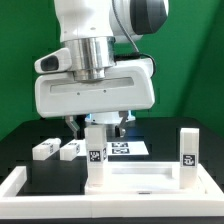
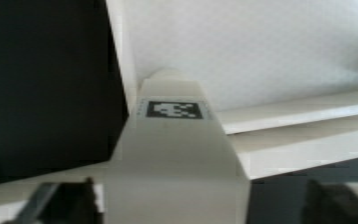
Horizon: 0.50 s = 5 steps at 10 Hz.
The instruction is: Assemble desk
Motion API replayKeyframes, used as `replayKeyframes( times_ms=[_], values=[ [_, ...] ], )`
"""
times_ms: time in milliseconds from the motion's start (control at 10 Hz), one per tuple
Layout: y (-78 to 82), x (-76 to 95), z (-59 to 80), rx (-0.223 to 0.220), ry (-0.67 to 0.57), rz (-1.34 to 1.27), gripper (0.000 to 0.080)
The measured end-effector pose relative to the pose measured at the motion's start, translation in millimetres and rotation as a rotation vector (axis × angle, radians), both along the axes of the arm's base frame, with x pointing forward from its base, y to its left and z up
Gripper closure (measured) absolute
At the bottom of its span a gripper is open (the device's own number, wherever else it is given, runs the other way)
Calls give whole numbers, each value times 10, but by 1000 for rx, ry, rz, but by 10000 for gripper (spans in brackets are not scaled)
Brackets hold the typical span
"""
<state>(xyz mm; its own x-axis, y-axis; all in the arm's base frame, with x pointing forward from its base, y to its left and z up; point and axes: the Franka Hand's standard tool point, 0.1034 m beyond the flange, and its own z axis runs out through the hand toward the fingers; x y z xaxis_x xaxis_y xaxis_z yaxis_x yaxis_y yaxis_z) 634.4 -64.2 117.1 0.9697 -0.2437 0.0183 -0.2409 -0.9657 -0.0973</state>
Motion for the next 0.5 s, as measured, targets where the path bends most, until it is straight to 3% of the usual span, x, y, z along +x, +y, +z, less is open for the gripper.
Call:
replayKeyframes(
  times_ms=[100,200,300,500],
  values=[
    [0,0,0,0,0,-1,430],
    [0,1,-1,3,5,-62,430],
    [1,1,-3,5,10,-111,511],
    [5,0,-6,11,20,-222,511]
  ],
)
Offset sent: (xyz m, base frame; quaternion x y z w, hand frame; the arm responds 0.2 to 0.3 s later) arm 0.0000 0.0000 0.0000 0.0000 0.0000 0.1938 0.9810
